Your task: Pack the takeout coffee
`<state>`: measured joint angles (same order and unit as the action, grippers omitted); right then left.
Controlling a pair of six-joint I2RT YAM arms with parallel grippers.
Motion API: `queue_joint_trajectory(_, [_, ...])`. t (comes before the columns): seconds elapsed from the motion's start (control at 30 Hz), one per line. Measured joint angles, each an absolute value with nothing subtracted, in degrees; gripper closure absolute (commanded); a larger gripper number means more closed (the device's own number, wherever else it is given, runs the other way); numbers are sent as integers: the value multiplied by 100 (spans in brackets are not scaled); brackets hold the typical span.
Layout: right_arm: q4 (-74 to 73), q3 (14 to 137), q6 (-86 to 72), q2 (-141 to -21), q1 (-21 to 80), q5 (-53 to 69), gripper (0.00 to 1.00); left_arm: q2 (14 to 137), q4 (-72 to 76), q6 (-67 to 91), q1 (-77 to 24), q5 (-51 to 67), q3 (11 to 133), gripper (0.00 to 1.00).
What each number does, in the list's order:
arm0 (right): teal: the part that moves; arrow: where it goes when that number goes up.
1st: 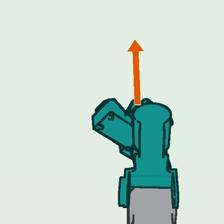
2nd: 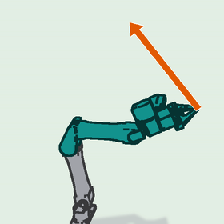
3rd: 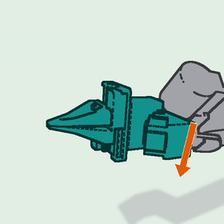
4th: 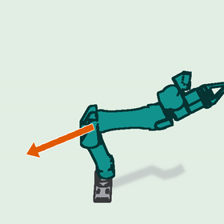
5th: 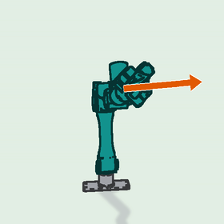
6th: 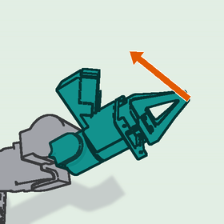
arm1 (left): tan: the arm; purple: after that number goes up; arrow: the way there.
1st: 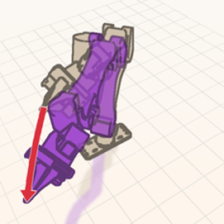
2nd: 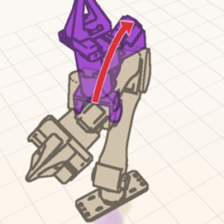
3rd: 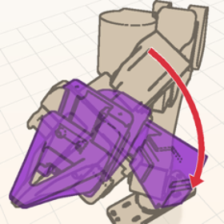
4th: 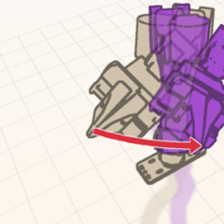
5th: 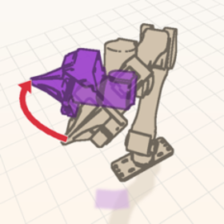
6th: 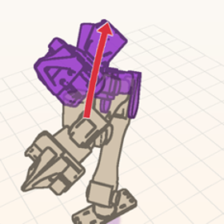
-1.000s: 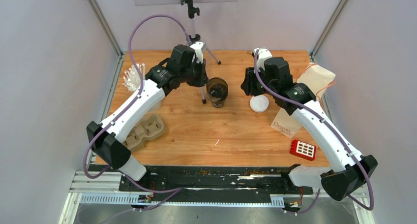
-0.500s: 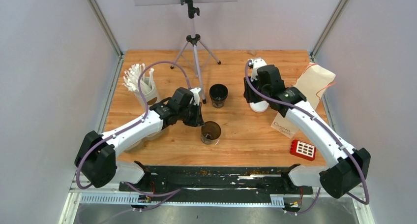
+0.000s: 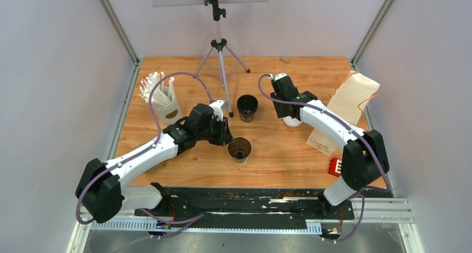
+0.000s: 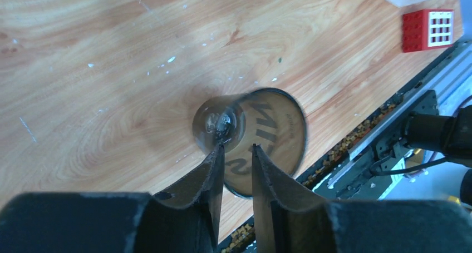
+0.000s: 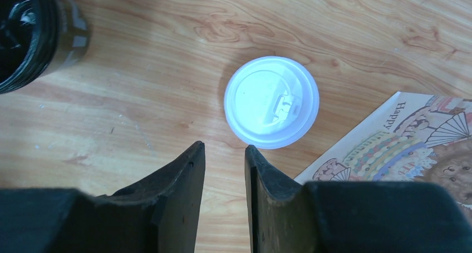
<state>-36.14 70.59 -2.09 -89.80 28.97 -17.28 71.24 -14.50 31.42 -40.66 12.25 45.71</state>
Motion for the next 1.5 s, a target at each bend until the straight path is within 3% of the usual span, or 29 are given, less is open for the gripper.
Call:
queue_joint_trajectory(0.1, [-3605, 7133, -193, -9190, 2842, -1914, 67, 6827, -1774, 3000, -4075, 1142, 4810, 56])
queue_joint_trajectory(0.17, [-3601, 7144, -198, -9288, 2788, -2016, 67, 6617, -1994, 2888, -4075, 1081, 4995, 45])
queue_joint_trajectory(0.57, [-3732, 7605, -196, -10097, 2268, -2818, 67, 4823, -3321, 2141, -4080, 816, 5041, 2])
queue_joint_trajectory(0.83, [-3736, 7684, -128, -10405, 1955, -2735, 65, 4014, -3583, 1931, -4080, 738, 4233, 0])
queue_joint_trajectory(1.0, [-3734, 7690, -91, -10567, 1813, -2506, 61, 3800, -3577, 1907, -4080, 561, 4215, 0])
queue_joint_trajectory(1.5, [-3728, 7889, -71, -10978, 1566, -2191, 63, 3710, -3555, 1890, -4080, 550, 4193, 0])
